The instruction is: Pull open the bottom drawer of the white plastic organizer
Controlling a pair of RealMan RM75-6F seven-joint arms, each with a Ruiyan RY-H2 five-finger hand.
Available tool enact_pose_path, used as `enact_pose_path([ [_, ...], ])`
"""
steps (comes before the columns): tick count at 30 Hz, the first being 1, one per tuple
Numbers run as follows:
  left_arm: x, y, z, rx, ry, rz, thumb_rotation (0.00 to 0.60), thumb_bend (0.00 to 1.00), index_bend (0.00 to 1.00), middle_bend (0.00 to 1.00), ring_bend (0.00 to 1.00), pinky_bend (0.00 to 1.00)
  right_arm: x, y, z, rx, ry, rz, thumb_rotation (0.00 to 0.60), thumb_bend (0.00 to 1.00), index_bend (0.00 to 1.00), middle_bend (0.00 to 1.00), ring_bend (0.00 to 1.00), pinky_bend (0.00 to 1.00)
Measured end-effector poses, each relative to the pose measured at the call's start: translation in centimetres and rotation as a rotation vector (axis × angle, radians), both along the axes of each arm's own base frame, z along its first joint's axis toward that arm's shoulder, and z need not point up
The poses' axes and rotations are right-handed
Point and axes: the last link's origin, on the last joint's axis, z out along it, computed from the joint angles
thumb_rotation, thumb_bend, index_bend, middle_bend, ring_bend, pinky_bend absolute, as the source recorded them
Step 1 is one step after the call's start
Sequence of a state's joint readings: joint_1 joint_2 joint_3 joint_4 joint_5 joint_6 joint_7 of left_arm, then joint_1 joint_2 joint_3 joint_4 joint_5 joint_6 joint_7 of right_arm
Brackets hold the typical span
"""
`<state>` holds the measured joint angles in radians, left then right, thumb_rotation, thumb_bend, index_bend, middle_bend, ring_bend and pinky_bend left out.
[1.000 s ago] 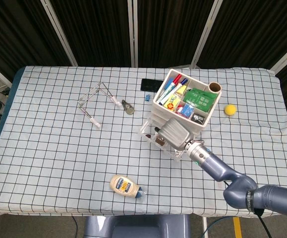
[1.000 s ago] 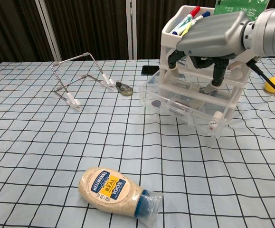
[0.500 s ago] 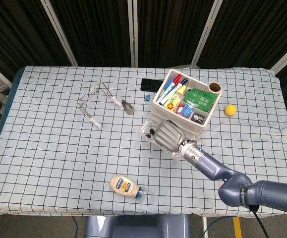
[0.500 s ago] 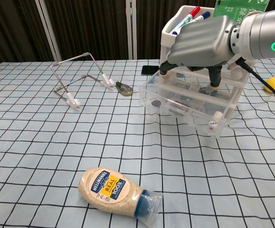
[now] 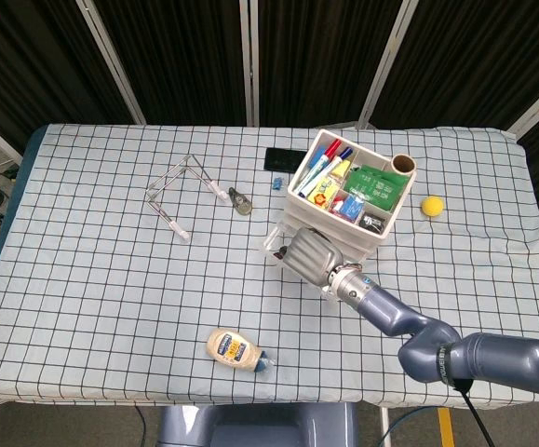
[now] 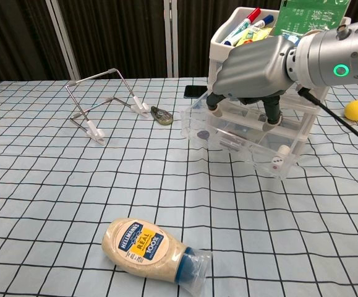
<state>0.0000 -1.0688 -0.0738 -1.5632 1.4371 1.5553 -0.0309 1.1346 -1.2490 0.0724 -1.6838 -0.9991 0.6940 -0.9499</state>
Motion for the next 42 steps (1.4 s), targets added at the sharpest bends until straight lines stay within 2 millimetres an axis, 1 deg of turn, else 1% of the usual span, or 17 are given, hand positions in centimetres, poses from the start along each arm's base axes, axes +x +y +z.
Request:
enact_pose_path([
  [4,-0.1,0.1,0.0,-0.001,0.0,0.004,0.6,0.0,0.0,0.0,0.0,0.0,0.1,-0.4,-0.3,0.019,-0.026,-0.048,0.6,0.0,0.36,1.0,1.0,0.87],
  [20,-0.5,0.4,0.0,-0.005,-0.004,0.02,0.6,0.0,0.0,0.0,0.0,0.0,-0.5,-1.3,-1.5,0.038,-0.106,-0.105,0.6,0.0,0.38,1.0,1.0,0.87],
  [31,-0.6,0.5,0.0,-0.003,-0.004,0.027,0.6,0.0,0.0,0.0,0.0,0.0,-1.6,-2.1,-2.4,0.063,-0.119,-0.137,0.6,0.0,0.36,1.0,1.0,0.87],
  [42,-0.7,0.7,0.0,-0.001,-0.003,0.033,0.6,0.0,0.0,0.0,0.0,0.0,-2.5,-2.4,-3.1,0.079,-0.128,-0.158,0.6,0.0,0.36,1.0,1.0,0.87],
])
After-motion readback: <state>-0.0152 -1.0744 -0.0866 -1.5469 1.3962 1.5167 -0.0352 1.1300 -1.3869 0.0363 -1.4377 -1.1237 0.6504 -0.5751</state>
